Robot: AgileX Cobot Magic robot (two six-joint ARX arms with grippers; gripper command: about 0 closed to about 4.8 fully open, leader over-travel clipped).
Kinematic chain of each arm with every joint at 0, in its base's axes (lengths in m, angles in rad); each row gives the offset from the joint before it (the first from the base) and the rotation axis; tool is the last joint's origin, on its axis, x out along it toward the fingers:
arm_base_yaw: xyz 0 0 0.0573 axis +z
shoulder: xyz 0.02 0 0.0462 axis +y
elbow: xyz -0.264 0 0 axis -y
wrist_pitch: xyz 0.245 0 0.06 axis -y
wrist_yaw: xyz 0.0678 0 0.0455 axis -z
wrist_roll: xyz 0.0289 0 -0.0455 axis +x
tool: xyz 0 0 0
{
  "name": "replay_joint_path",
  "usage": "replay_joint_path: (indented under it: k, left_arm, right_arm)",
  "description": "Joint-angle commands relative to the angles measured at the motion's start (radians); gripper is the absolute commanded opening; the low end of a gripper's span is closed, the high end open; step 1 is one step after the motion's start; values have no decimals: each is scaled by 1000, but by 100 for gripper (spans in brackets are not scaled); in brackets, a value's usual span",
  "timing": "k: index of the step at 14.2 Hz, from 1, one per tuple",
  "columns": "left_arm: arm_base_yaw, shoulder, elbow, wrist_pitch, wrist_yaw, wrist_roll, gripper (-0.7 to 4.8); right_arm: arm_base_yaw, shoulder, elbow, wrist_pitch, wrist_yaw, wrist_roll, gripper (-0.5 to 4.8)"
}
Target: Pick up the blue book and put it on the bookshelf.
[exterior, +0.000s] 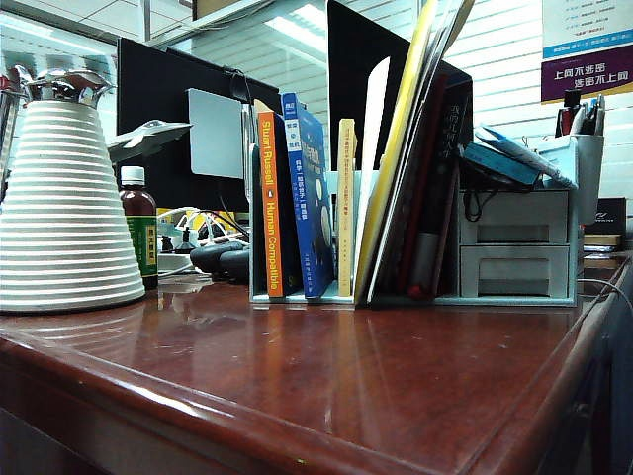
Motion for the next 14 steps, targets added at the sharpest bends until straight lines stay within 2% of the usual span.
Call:
replay_joint_path:
  k: [1, 2, 3, 4, 5, 7, 8, 10, 14]
  left_arm:
    - [0, 1, -1, 3, 4, -3, -5]
    - [0, 1, -1, 3, 4, -3, -5]
    - [0, 1, -1, 3, 4, -3, -5]
    - [0, 1, -1, 3, 4, -3, -5]
    - [0, 1, -1, 3, 4, -3, -5]
    - [0, 1, -1, 3, 4, -3, -5]
    - [0, 1, -1, 3, 4, -3, -5]
    - [0, 1, -1, 3, 4, -3, -5]
    - [0, 1, -1, 3, 4, -3, -5]
  right_arm:
    - [1, -1, 4, 13, 2, 4, -1]
    - [0, -1, 4, 14, 10, -1, -1]
    - [-6, -1, 2, 14, 91, -40, -1]
    - [-53, -1, -10, 24, 193, -57, -1]
    - [-119, -1, -36, 84, 181, -57, -1]
    - [-269, -1, -97, 272, -13, -56, -1]
    - [-327, -1, -95, 279, -74, -57, 0]
    - [-369, -1, -95, 251, -17, -57, -1]
    - [-369, -1, -95, 252, -18, -57, 0]
